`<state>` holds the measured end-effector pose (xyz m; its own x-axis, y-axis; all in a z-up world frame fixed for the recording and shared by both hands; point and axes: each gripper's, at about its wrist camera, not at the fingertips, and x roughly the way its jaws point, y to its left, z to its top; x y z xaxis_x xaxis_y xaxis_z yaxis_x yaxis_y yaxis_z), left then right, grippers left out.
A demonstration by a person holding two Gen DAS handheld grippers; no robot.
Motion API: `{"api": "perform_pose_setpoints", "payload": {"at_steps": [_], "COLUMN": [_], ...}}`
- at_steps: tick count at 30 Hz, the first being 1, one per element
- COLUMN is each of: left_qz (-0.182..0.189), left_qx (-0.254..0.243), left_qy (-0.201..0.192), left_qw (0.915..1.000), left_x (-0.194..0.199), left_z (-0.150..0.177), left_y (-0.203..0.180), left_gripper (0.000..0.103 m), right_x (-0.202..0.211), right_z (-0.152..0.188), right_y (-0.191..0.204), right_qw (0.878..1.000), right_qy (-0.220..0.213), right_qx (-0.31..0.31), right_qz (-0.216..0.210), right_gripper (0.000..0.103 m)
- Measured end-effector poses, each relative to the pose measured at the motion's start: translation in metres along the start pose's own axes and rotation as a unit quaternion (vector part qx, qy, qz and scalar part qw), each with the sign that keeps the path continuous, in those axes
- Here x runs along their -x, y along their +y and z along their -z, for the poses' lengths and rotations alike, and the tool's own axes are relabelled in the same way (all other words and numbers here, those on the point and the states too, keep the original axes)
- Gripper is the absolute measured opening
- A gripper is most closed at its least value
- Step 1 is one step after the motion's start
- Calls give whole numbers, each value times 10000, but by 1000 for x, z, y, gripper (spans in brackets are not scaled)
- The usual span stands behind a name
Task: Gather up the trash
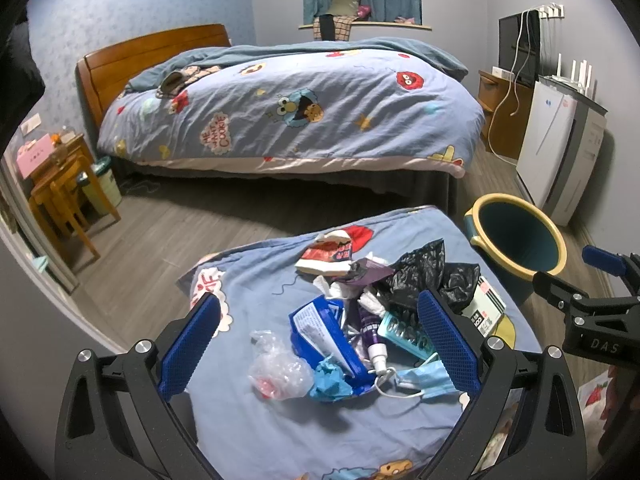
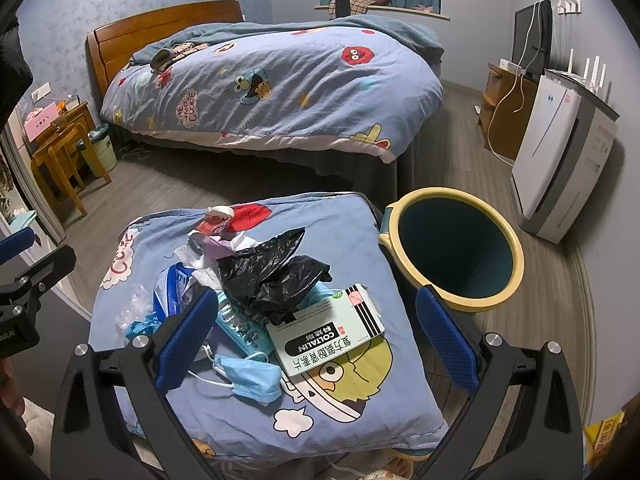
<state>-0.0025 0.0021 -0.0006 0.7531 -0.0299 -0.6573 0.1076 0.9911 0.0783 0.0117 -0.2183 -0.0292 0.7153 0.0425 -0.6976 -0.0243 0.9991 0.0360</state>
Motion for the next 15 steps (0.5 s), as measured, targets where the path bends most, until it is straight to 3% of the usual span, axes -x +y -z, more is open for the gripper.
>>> {"api": "perform_pose_setpoints", "payload": {"at_steps": [15], "left_qz": [1], "left_qx": [15], "left_qy": [16], "left_qw": [10000], "left_x": [1], "left_z": [1], "left_y": [0], "left_gripper": [98], "right_x": [-4], "right_z": [4], "right_y": [-1], "right_qw": [10000], "right_qy": [63], "right_qx": [-18], "right_qz": [20], "right_gripper": [97]}}
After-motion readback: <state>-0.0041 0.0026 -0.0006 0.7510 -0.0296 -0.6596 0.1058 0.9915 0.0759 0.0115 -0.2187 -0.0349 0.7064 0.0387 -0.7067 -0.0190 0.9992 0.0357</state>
